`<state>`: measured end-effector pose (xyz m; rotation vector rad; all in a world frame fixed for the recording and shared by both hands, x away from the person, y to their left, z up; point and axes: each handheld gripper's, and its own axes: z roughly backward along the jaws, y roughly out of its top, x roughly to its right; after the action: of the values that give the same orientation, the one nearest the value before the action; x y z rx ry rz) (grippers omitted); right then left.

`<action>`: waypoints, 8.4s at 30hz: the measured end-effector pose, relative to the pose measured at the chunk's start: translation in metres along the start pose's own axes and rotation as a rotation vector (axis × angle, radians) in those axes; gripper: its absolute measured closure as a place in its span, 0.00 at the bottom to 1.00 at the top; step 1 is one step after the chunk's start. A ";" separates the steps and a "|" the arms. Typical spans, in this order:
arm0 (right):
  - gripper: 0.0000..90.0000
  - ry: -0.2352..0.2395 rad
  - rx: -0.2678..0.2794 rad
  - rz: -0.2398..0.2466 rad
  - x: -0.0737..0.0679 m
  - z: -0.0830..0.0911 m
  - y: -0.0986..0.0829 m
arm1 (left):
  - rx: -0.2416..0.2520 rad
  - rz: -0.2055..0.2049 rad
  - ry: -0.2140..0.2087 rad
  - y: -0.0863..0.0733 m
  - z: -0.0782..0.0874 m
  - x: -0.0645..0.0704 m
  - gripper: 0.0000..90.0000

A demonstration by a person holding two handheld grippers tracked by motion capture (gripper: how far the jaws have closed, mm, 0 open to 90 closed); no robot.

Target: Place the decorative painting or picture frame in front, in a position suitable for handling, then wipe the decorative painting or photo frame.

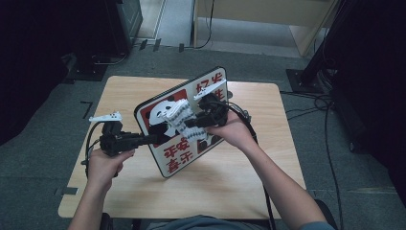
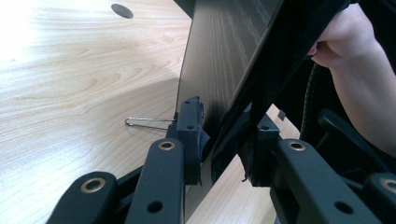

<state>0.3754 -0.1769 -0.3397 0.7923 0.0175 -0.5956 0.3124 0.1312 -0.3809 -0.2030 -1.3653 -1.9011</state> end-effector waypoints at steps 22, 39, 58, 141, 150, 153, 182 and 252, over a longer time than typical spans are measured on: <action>0.88 0.026 -0.039 -0.031 0.004 -0.021 -0.027 | 0.003 -0.003 0.008 0.000 0.001 0.000 0.81; 0.88 0.035 -0.069 -0.053 0.005 -0.040 -0.052 | 0.002 -0.008 0.009 0.000 0.001 0.001 0.81; 0.88 0.050 -0.084 -0.092 0.010 -0.065 -0.092 | 0.003 -0.008 0.010 0.000 0.001 0.001 0.81; 0.88 -0.003 0.048 0.006 -0.045 0.010 0.055 | 0.016 -0.004 0.007 -0.002 0.001 0.000 0.82; 0.88 0.005 0.036 -0.008 -0.044 0.003 0.046 | 0.015 -0.005 0.008 -0.002 0.001 0.000 0.82; 0.88 0.008 0.033 -0.005 -0.044 0.001 0.044 | 0.015 -0.005 0.008 -0.002 0.001 0.000 0.82; 0.88 0.017 0.017 -0.010 -0.042 -0.016 0.017 | 0.017 -0.006 0.006 -0.003 0.002 0.000 0.82; 0.88 0.050 -0.073 -0.057 -0.035 -0.086 -0.082 | 0.020 -0.009 0.005 -0.003 0.002 0.000 0.81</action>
<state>0.3218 -0.1462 -0.4475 0.7375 0.1076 -0.6254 0.3098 0.1334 -0.3816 -0.1824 -1.3829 -1.8936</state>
